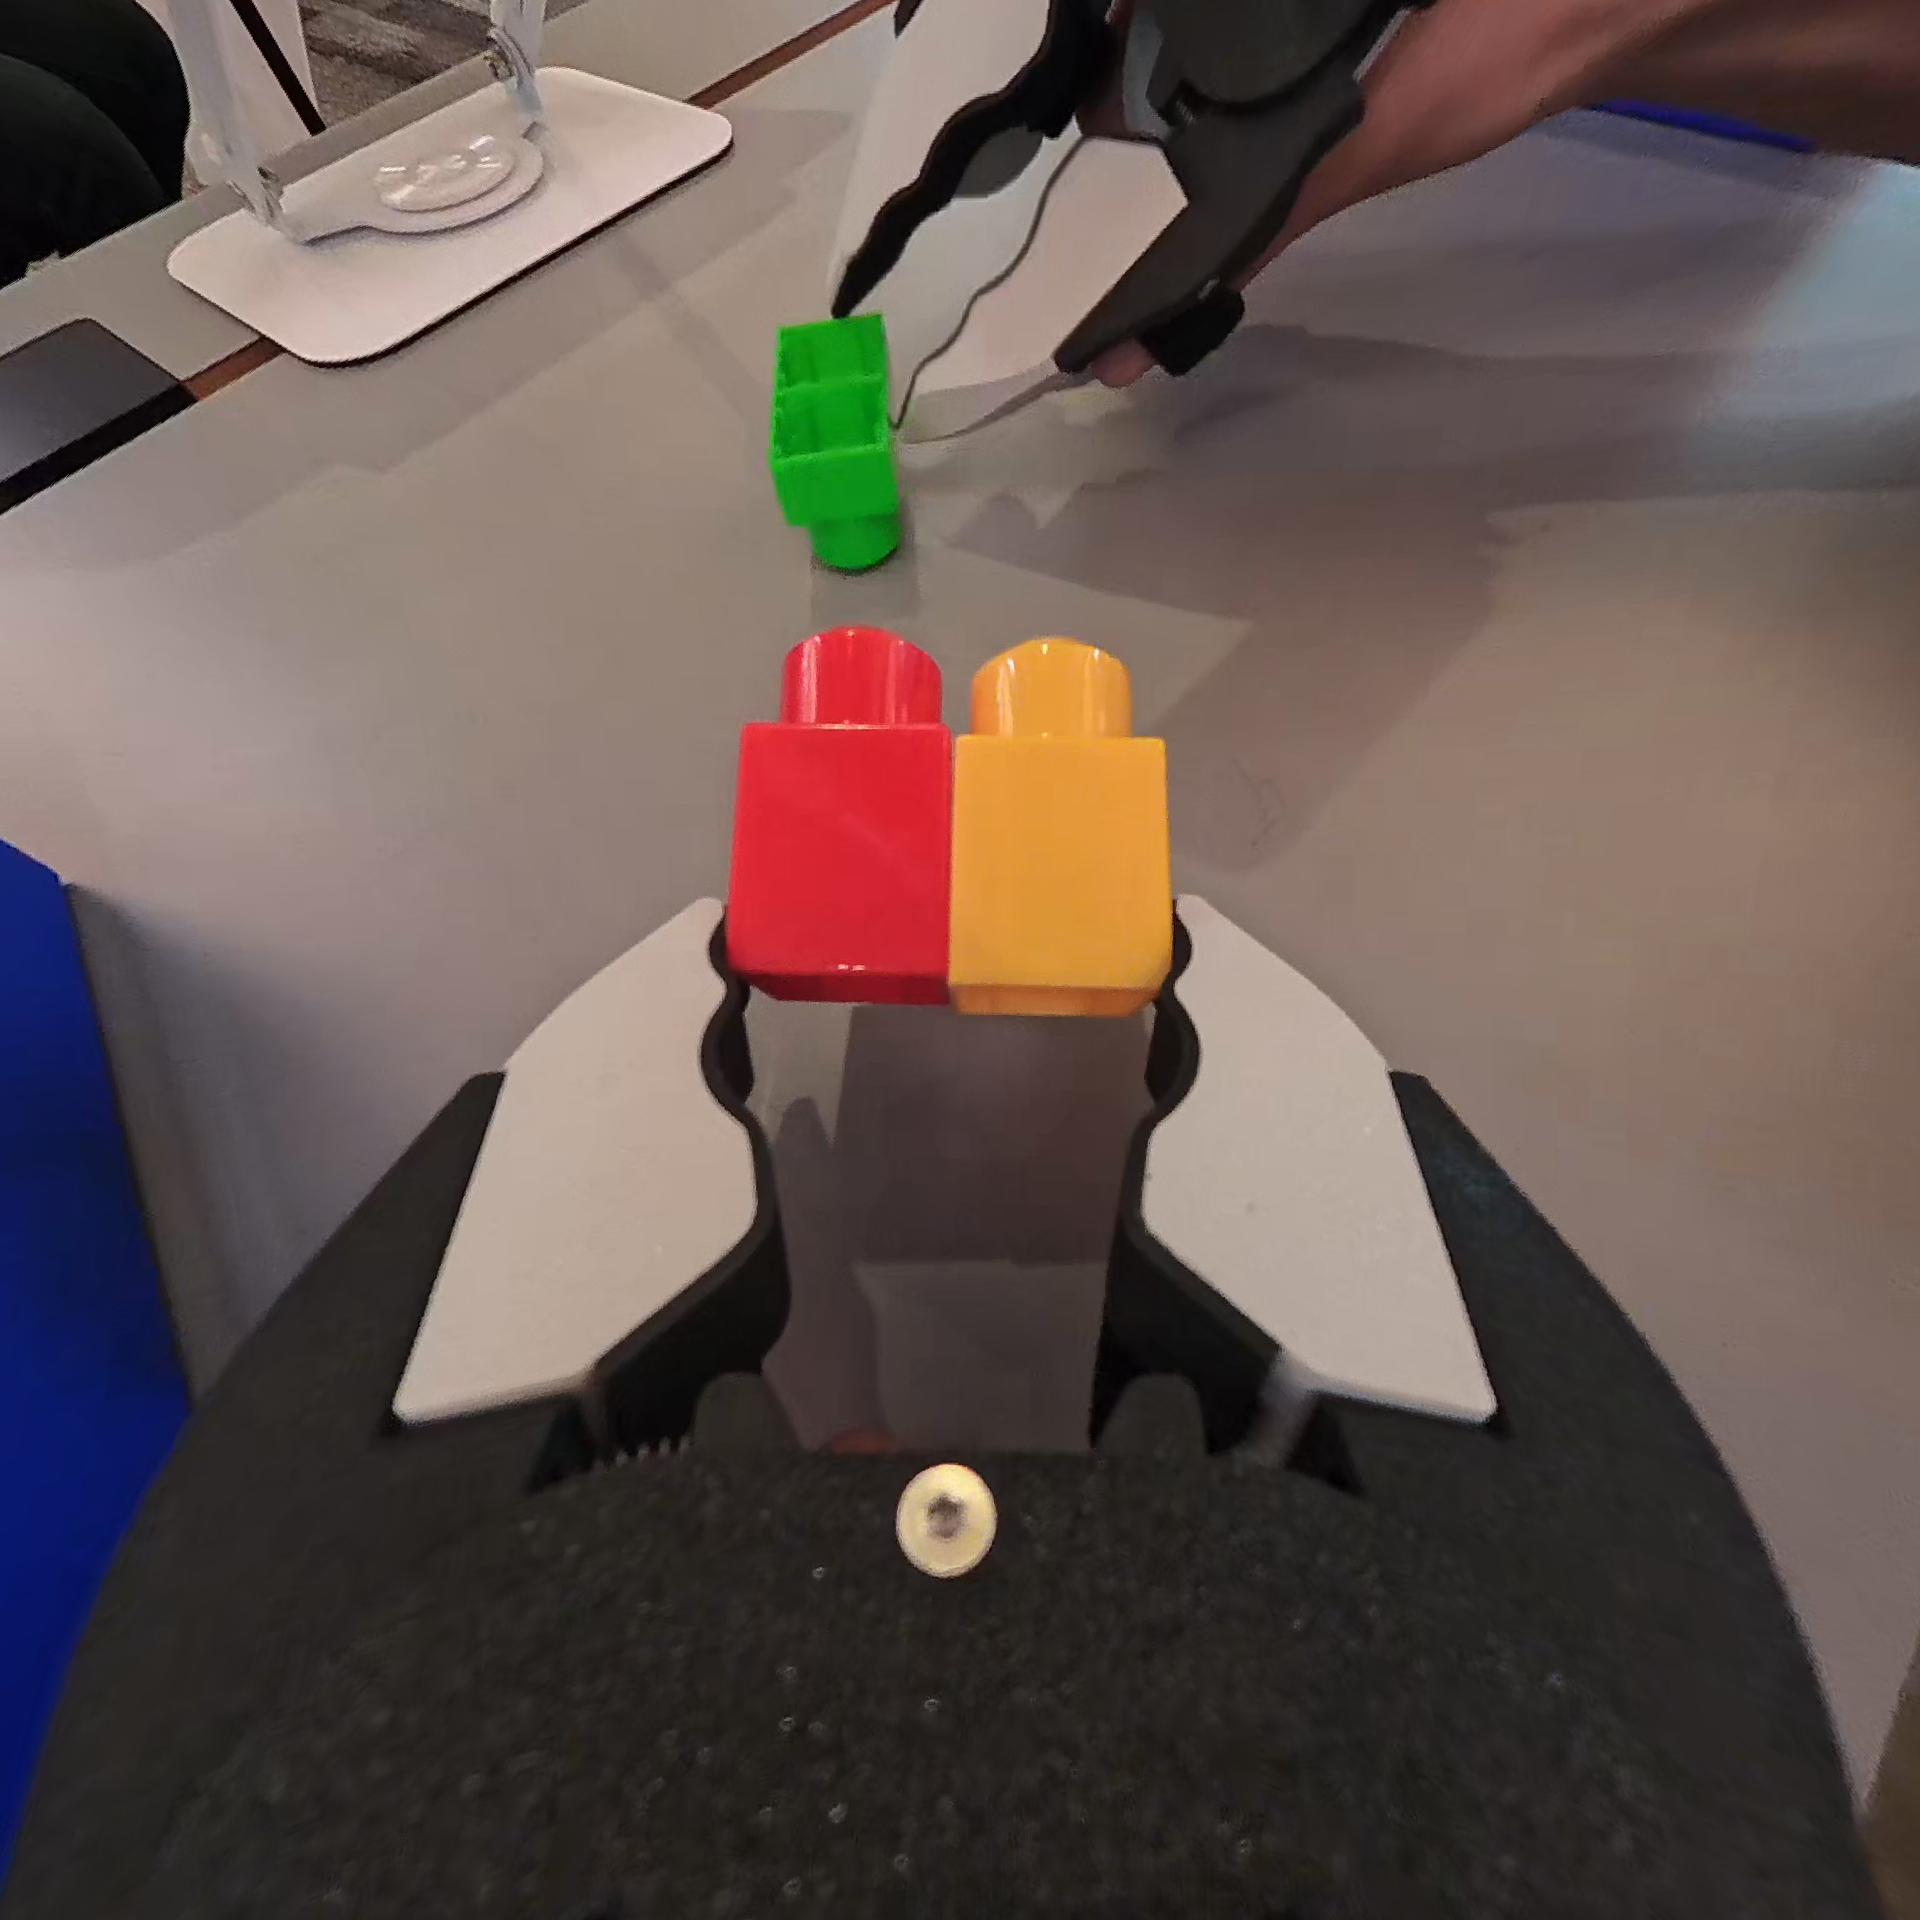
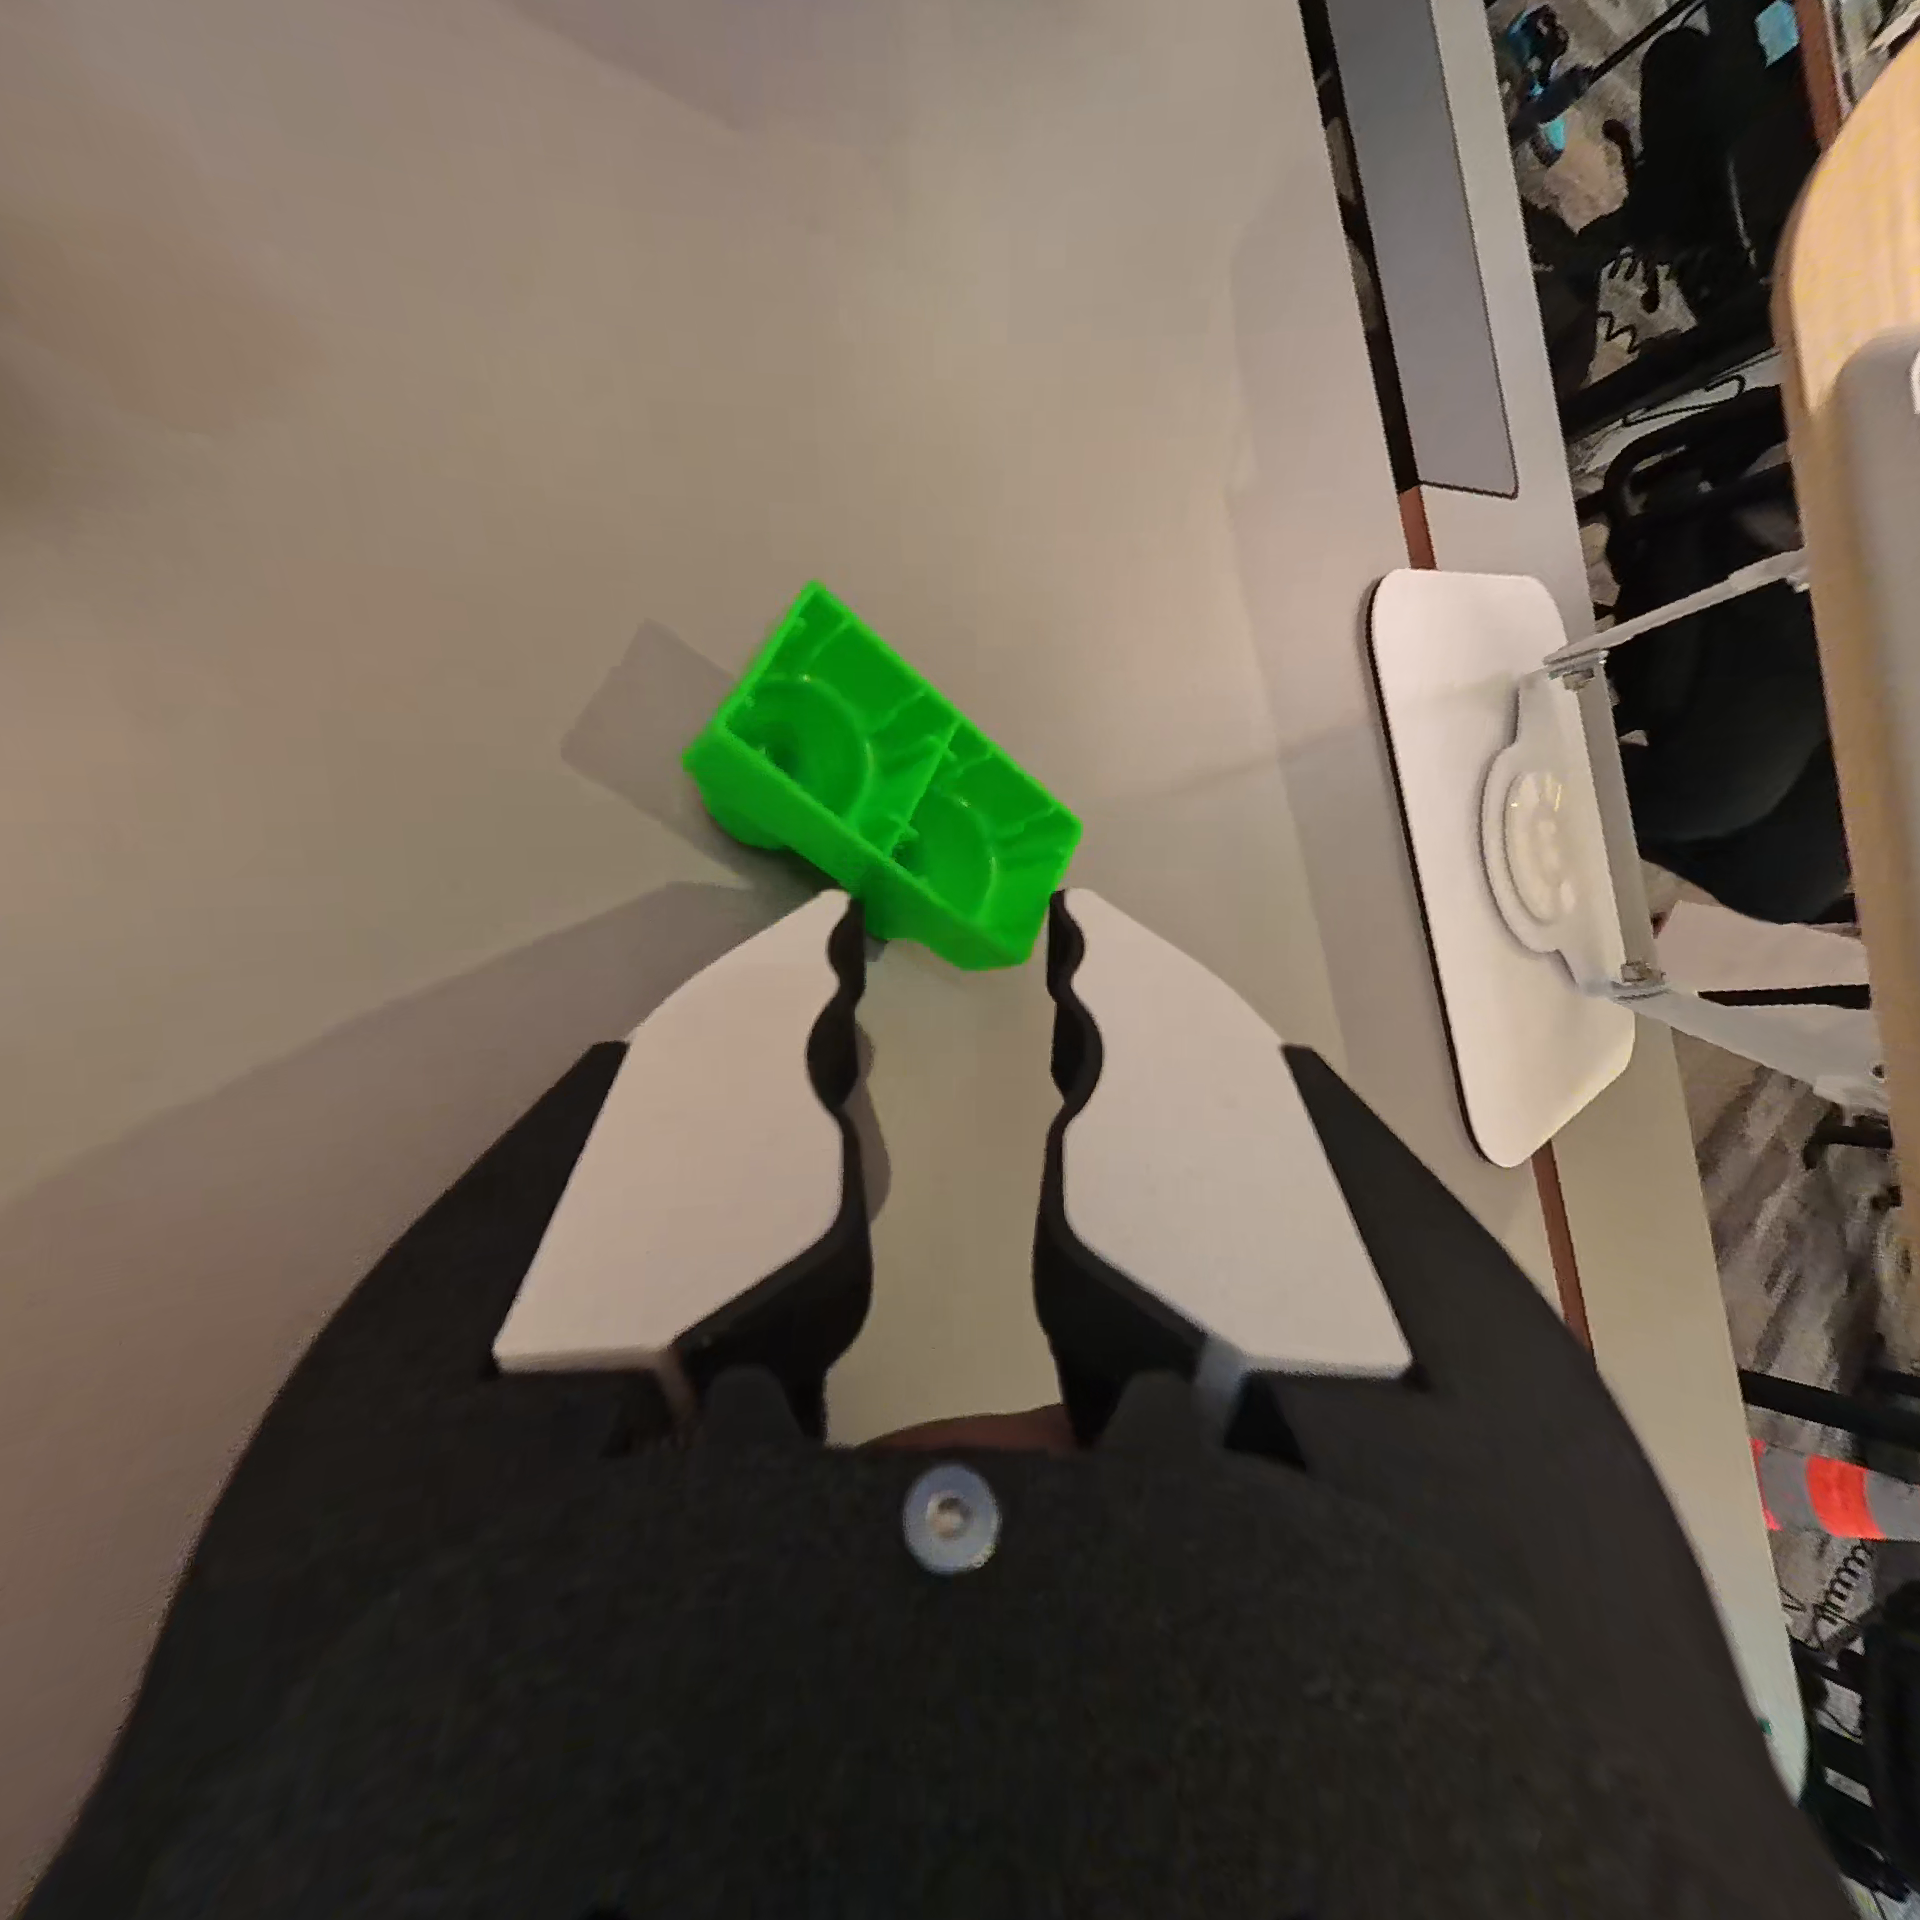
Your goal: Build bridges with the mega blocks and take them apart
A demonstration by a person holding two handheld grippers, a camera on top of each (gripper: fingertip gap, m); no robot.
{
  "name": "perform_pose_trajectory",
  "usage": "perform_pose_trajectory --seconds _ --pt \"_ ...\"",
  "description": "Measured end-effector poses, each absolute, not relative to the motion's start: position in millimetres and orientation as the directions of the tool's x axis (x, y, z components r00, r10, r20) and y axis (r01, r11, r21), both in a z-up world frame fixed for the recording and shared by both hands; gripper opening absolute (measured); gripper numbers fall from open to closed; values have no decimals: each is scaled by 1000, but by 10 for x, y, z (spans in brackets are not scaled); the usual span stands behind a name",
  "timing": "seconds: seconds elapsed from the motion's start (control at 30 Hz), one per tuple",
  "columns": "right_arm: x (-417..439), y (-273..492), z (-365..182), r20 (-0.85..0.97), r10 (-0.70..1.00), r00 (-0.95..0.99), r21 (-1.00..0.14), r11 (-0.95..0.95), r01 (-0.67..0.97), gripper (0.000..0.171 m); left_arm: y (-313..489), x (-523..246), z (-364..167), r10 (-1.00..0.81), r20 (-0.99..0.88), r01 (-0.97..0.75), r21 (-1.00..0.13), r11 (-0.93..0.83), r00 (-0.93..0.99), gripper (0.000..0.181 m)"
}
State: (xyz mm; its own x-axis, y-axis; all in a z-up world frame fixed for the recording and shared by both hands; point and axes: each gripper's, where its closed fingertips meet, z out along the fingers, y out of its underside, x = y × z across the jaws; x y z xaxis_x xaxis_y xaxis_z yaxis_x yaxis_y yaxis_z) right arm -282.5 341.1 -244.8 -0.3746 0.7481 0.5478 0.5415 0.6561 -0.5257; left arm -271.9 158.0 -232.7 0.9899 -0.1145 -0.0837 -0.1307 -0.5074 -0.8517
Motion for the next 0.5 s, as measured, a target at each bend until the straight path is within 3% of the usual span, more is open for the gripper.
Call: perform_pose_trajectory --seconds 0.23,0.3,0.43,0.5 --pt "-2851 3443 -2401 556 738 -383 -500 664 556 14 1583 -2716 -2321 -122 -77 -129 -854 -504 990 75" --pt "-2845 3448 -2368 548 747 -378 -509 656 557 0 1583 -2716 -2322 -123 -76 -128 -854 -504 989 75" --pt "-2810 3471 -2297 545 755 -365 -520 645 560 0 1585 -2715 -2321 -125 -77 -130 -854 -504 989 75" --pt "-2787 3380 -2254 531 743 -407 -533 667 521 12 1585 -2711 -2323 -128 -75 -130 -854 -504 989 75"
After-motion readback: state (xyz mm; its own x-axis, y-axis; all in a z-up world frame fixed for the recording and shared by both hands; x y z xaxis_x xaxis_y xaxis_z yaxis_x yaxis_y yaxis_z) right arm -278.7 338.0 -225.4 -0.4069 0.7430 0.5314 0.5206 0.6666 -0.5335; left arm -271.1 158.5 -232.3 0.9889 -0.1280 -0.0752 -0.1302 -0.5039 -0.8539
